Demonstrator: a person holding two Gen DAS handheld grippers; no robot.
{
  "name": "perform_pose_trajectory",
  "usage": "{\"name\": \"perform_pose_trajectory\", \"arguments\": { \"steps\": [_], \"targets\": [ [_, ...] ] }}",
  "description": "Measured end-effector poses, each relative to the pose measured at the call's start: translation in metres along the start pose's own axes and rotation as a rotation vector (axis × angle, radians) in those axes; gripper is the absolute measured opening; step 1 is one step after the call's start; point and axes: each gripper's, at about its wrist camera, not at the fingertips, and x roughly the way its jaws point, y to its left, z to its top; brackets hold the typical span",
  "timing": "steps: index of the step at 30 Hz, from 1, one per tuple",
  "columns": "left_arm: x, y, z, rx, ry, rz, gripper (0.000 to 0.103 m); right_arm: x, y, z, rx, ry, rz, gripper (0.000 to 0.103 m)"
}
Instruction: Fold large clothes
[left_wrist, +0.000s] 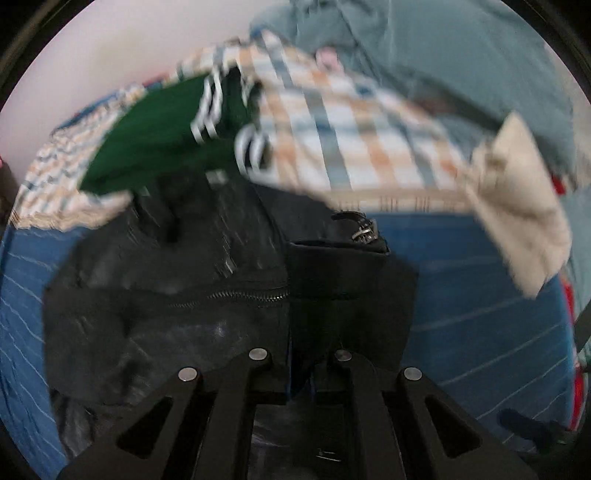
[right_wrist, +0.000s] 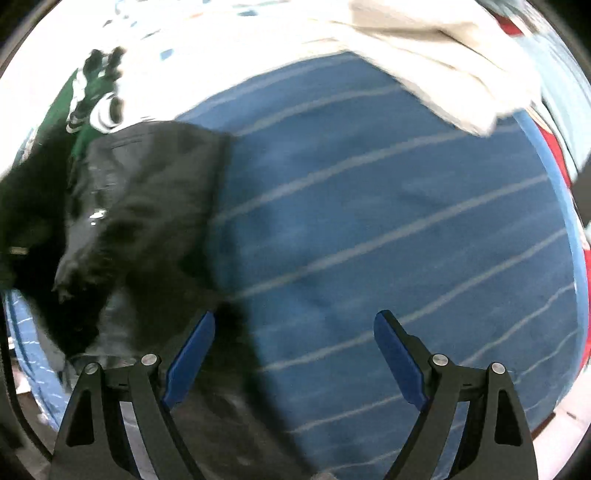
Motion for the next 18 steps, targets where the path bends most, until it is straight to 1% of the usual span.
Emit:
{"name": "perform_pose_trajectory", "arguments": {
  "steps": [1, 3, 7, 8, 10, 11, 13, 14, 17, 18],
  "targets": [
    [0.005, 0.0, -0.004, -0.004, 0.019, 0.009, 0.004, 0.001, -0.013, -0.002, 0.009, 0.006, 0.0, 0.09],
    [0.009, 0.0, -0.01, -0.017, 0.033, 0.008, 0.008, 0.004, -0.03, -0.006, 0.024, 0.017, 0.006, 0.09],
    [0.002, 0.004, -0.011, -0.027, 0.045, 0.004, 0.01, 0.006, -0.057, -0.016, 0.023, 0.032, 0.029, 0.089],
    [0.0, 0.006, -0.011, -0.027, 0.041, 0.007, 0.015, 0.007, -0.061, -0.017, 0.019, 0.038, 0.036, 0.09],
    [0.003, 0.007, -0.01, -0.03, 0.038, 0.001, 0.072, 0.007, -0.068, -0.018, 0.007, 0.05, 0.043, 0.089],
    [0.002, 0.008, -0.01, -0.039, 0.04, -0.004, 0.102, 0.007, -0.069, -0.018, 0.001, 0.053, 0.048, 0.089],
    [0.005, 0.009, -0.004, -0.048, 0.031, -0.02, 0.103, 0.005, -0.069, -0.017, -0.013, 0.058, 0.056, 0.089],
    [0.002, 0.01, -0.002, -0.047, 0.021, -0.013, 0.103, 0.004, -0.068, -0.016, -0.019, 0.061, 0.06, 0.089],
    [-0.021, 0.024, -0.002, -0.077, -0.022, 0.014, 0.103, -0.006, -0.06, -0.009, -0.033, 0.052, 0.091, 0.089],
    [-0.031, 0.034, -0.004, -0.098, -0.032, 0.029, 0.103, -0.009, -0.051, -0.005, -0.034, 0.047, 0.102, 0.089]
  ]
}}
